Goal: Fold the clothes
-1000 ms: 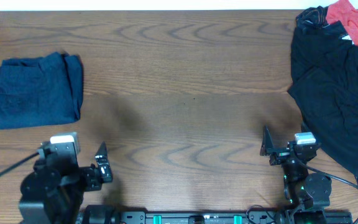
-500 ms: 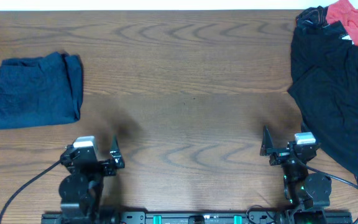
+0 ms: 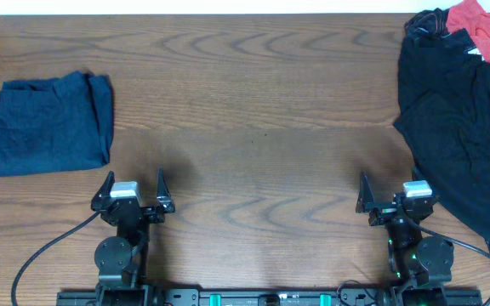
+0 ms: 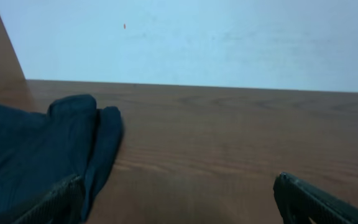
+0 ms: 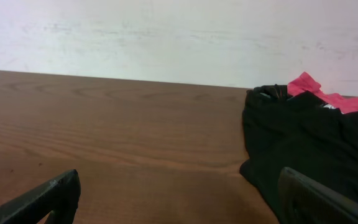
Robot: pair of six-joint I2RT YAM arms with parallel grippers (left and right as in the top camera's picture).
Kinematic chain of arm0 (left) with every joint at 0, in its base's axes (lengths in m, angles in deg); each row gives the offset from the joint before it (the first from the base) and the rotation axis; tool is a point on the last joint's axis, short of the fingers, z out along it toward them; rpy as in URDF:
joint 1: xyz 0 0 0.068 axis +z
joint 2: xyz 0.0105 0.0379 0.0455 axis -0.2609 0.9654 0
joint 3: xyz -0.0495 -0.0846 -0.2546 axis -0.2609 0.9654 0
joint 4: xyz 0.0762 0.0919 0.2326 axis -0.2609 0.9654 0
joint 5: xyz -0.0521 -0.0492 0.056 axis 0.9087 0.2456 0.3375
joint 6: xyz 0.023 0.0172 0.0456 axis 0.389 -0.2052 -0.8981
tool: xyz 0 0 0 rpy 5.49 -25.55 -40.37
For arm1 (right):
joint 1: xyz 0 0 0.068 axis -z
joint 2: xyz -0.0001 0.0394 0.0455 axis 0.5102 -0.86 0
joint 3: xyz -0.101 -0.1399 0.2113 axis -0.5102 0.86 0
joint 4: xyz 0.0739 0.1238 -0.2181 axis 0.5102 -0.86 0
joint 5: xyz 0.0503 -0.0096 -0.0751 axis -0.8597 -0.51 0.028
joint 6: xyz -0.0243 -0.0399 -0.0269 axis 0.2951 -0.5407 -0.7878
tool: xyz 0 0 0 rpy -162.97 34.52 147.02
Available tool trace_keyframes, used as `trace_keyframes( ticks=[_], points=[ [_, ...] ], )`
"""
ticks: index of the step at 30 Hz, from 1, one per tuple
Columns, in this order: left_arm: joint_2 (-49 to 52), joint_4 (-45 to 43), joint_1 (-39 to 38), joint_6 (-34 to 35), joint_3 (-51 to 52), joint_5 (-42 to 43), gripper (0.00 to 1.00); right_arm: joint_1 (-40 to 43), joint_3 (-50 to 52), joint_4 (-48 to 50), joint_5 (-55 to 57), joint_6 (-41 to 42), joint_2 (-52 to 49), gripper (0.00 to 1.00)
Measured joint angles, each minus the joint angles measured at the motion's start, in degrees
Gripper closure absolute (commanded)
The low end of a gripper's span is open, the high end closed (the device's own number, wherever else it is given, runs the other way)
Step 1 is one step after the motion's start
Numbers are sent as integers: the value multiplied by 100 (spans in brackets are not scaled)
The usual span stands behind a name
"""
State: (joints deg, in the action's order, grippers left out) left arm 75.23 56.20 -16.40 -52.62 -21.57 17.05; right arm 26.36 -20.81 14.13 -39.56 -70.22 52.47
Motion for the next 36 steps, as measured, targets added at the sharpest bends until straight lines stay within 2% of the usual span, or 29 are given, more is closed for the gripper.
trace_keyframes(
  ticks=[36],
  points=[
    [0,155,0,-13,-72,20,2,0,0,2,0,0,0,1]
  ],
)
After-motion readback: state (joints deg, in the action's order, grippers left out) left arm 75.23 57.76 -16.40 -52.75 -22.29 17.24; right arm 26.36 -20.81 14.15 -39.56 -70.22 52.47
